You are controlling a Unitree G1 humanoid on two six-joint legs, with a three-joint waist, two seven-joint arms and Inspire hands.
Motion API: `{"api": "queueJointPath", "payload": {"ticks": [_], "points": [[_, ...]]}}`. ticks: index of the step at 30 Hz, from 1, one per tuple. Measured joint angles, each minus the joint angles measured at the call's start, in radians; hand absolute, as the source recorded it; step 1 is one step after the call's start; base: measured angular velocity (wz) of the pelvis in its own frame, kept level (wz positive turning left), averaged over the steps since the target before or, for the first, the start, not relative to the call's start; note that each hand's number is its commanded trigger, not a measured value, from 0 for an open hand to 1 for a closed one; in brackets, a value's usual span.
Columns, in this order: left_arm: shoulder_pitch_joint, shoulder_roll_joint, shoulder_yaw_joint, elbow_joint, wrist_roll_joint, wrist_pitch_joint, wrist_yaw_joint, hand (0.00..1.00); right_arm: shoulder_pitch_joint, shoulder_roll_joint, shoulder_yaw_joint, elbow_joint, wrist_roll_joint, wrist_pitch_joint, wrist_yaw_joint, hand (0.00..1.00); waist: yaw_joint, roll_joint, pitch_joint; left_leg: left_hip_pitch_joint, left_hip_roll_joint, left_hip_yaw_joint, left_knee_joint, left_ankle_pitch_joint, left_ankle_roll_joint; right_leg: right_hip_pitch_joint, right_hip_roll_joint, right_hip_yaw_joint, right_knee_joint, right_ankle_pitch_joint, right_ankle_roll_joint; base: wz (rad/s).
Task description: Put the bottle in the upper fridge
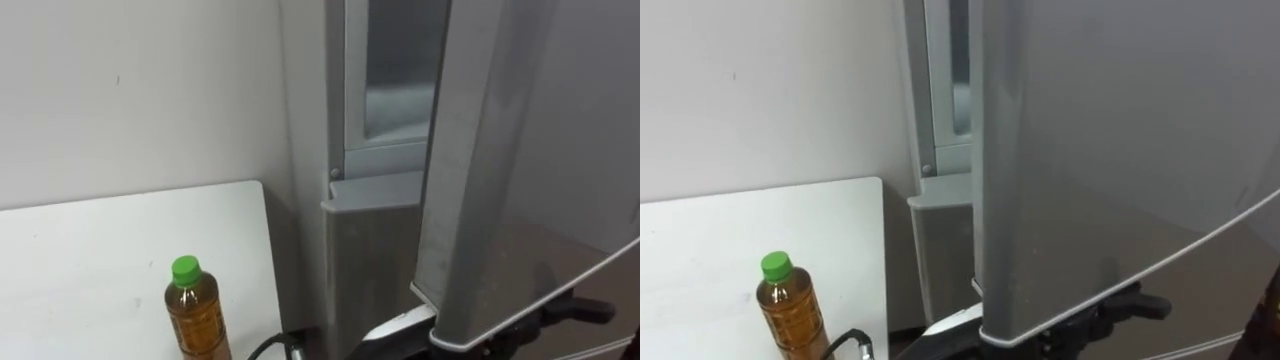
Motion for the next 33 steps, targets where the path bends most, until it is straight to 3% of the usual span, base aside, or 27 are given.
{"api": "queueJointPath", "payload": {"ticks": [14,24,33], "points": [[0.000,0.002,0.045,-0.012,0.033,0.000,0.042,0.00,0.000,0.006,0.000,-0.006,0.010,0.000,-0.009,0.00,0.000,0.006,-0.0038,-0.018,0.000,0.001,0.001,0.000,0.000,-0.016,0.000,0.001,0.000,0.000,0.000,0.00],[-0.008,0.020,0.065,-0.014,0.033,0.000,0.058,0.00,0.000,0.006,0.000,-0.010,-0.005,-0.013,-0.009,0.00,-0.002,0.010,-0.0047,-0.029,0.000,0.001,0.002,0.000,0.000,-0.026,0.000,0.003,0.000,0.000,0.000,0.00],[-0.008,0.026,0.098,-0.023,0.066,0.000,0.076,0.00,0.001,0.005,-0.002,-0.009,-0.004,-0.024,-0.009,0.00,-0.001,0.020,0.0005,-0.032,0.000,0.001,0.004,0.000,0.000,-0.028,0.001,0.007,0.000,0.000,0.000,0.00]]}}
